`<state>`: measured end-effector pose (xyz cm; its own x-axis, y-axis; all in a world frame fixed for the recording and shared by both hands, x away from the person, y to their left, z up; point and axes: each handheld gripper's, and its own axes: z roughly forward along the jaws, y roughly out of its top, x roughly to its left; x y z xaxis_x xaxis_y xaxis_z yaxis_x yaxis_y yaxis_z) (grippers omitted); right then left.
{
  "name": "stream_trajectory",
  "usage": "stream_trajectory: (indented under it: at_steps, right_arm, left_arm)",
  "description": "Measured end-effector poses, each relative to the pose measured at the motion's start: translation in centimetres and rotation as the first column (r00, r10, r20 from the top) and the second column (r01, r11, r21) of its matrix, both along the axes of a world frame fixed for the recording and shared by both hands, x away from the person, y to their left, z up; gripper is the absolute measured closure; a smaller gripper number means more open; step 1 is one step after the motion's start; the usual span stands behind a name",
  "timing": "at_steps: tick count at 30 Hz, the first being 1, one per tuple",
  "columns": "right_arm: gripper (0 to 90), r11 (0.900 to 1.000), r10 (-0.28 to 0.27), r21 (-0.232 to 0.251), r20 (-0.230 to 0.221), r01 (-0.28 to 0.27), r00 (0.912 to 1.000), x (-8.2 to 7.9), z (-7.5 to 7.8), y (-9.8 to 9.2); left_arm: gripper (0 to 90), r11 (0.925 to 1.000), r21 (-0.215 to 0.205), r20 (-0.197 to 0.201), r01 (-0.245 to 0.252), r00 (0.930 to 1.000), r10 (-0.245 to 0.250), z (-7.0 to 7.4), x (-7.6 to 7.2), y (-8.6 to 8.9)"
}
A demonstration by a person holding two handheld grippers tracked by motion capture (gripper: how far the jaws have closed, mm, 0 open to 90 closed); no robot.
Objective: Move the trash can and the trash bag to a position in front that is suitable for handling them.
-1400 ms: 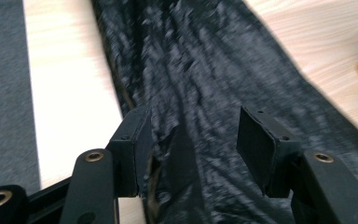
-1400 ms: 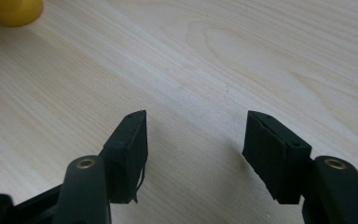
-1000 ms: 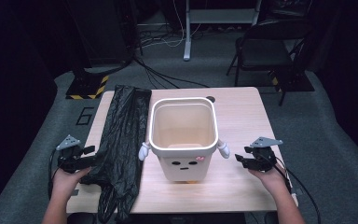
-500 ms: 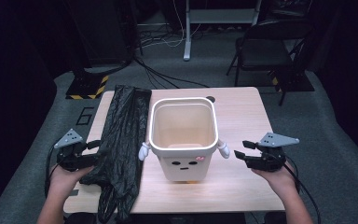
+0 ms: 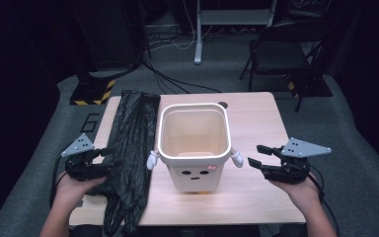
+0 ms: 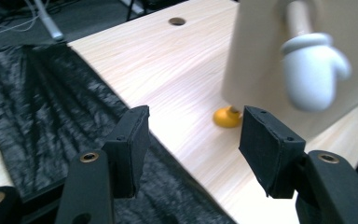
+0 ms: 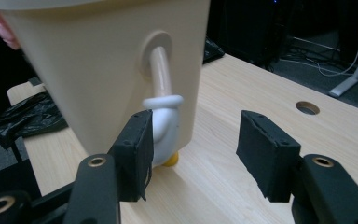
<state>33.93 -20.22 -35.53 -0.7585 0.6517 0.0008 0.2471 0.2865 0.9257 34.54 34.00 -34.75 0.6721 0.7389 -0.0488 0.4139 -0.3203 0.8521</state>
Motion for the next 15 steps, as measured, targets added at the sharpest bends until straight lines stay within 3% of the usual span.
stream_trajectory:
  at_steps: [7, 15]
  right_arm:
    - [43.6, 0.999, 0.038, -0.009, -0.005, -0.038, 0.9993, -0.4, -0.1, 1.2]
    - [44.4, 0.999, 0.037, 0.0, -0.033, -0.037, 0.9988, 0.6, -1.2, 2.0]
  left_arm:
    - [42.4, 0.9988, 0.003, 0.014, 0.05, 0.9987, -0.05, -0.3, -0.4, -1.7]
    - [41.9, 0.992, -0.002, 0.0, 0.126, 0.992, -0.126, -0.6, -0.2, -3.7]
